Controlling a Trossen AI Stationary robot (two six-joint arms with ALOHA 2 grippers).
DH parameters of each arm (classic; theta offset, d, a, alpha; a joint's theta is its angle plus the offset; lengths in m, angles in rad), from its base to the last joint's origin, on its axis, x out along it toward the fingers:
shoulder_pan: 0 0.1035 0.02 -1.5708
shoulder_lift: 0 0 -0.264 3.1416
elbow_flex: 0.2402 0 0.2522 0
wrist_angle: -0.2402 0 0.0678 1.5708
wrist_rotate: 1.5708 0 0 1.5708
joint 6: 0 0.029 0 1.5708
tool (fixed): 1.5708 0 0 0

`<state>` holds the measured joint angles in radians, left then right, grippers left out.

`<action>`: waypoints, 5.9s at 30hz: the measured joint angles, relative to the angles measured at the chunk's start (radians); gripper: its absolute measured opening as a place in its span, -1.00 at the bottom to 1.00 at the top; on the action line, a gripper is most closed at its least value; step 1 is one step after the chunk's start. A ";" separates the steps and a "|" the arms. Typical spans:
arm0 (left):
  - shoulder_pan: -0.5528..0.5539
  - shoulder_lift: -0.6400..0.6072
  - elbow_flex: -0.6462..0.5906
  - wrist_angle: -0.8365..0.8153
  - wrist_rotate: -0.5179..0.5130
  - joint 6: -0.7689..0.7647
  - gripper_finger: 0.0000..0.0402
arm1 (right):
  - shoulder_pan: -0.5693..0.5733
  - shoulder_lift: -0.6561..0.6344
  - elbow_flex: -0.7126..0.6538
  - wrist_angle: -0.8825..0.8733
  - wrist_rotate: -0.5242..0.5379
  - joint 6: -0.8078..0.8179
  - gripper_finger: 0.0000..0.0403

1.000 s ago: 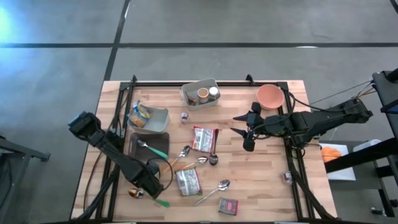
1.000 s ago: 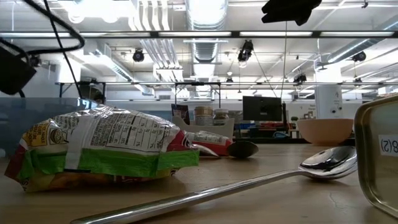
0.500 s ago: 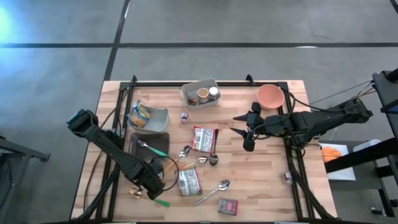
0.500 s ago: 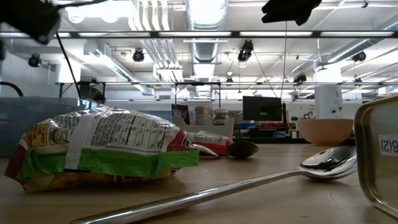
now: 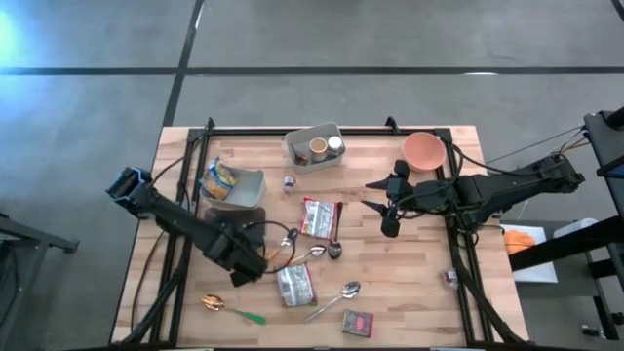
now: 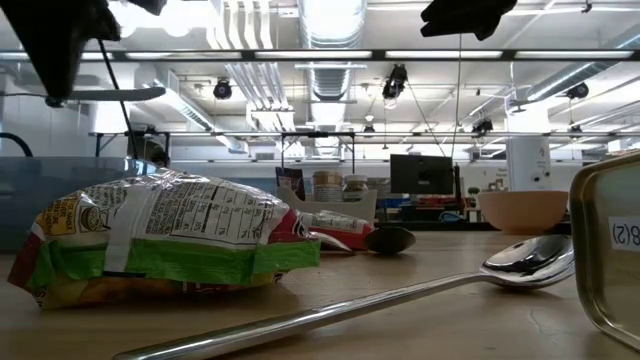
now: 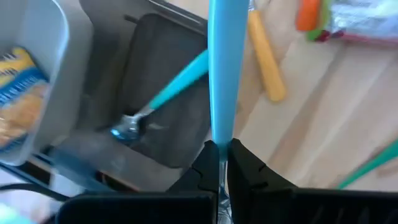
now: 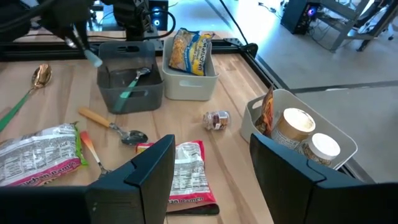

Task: Pick & Place Food Item
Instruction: Put the blue spoon into the black bin, then put the green spoon into the black bin

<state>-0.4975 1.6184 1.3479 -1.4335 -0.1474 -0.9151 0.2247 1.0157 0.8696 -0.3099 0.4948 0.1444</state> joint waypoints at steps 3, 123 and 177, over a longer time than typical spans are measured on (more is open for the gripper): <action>0.044 0.000 -0.005 -0.022 -0.009 0.080 -0.97 | 0.000 0.000 0.000 0.000 0.000 0.000 0.03; -0.001 -0.077 -0.099 0.329 0.212 0.299 -0.05 | 0.000 0.000 0.000 -0.008 -0.001 -0.014 0.03; -0.355 0.233 -0.115 0.612 0.278 0.322 -0.41 | 0.000 0.000 0.000 -0.007 0.000 -0.024 0.03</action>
<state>-0.8522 1.8519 1.2326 -0.8218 0.1308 -0.5930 0.2245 1.0153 0.8695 -0.3168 0.4947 0.1203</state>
